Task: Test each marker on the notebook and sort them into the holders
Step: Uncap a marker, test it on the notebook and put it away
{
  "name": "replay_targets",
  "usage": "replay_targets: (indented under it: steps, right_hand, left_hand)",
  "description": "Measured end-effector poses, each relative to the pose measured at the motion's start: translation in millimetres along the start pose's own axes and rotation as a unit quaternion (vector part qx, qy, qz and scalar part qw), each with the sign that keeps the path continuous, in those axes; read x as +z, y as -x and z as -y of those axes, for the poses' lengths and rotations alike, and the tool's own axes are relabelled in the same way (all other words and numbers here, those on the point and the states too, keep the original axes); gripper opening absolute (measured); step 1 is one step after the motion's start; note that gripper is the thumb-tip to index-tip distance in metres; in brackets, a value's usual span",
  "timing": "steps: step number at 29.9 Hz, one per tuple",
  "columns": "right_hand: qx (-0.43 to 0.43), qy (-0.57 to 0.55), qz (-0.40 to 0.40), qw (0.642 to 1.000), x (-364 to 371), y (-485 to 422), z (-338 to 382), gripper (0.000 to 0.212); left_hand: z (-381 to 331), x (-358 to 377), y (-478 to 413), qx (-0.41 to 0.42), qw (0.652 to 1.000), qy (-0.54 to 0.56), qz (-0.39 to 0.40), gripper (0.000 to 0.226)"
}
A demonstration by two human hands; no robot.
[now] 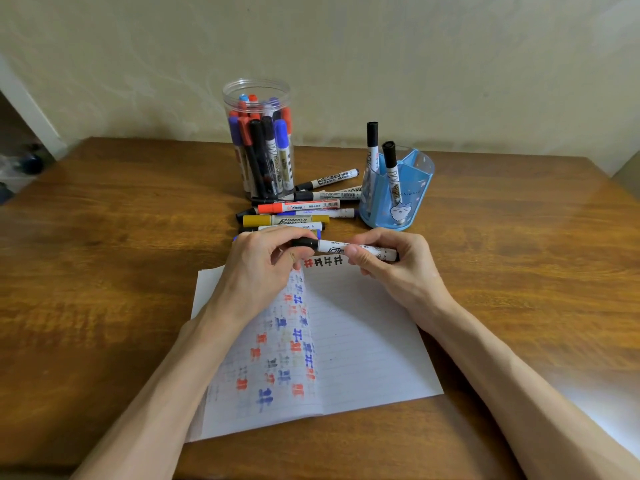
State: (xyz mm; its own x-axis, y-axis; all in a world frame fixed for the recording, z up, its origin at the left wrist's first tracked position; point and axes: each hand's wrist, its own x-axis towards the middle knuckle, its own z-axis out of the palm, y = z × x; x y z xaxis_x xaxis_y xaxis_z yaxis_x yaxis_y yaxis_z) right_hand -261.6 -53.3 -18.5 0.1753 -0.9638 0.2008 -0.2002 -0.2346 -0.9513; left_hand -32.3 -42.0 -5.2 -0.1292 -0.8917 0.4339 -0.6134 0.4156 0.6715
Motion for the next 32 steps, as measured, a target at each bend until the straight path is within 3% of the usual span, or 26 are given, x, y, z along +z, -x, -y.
replay_targets:
  steps: [3,10,15,17,19,21,32]
  right_hand:
    - [0.014,-0.021,-0.007,1.000,-8.4,-3.8,2.1,0.017]
    - [-0.007,-0.094,-0.035,0.995,-19.0,-9.6,11.4,0.029]
    - [-0.008,-0.040,-0.247,0.968,-28.5,-12.4,11.2,0.012]
    - [-0.006,0.002,-0.283,0.959,-32.1,-14.8,4.8,0.026]
    - [0.003,0.033,-0.256,0.966,-33.4,-15.7,-0.3,0.053]
    - [0.010,0.036,-0.230,0.973,-32.4,-16.4,0.6,0.064]
    - [-0.009,0.038,-0.239,0.970,-29.0,-16.0,-3.7,0.064]
  left_hand:
    - [-4.5,-1.7,-6.5,-0.010,0.998,0.030,0.045,0.022]
    - [-40.1,-3.9,-44.4,-0.006,0.983,0.180,0.044,0.012]
    - [-72.6,6.7,-75.0,0.025,0.969,0.241,-0.053,0.012]
    - [-81.7,13.3,-86.1,0.037,0.968,0.233,-0.091,0.016]
    - [-86.8,21.1,-96.2,0.045,0.967,0.220,-0.121,0.017]
    - [-89.8,29.4,-104.7,0.047,0.968,0.204,-0.139,0.016]
    - [-89.5,67.1,-115.7,0.041,0.987,0.034,-0.154,0.029]
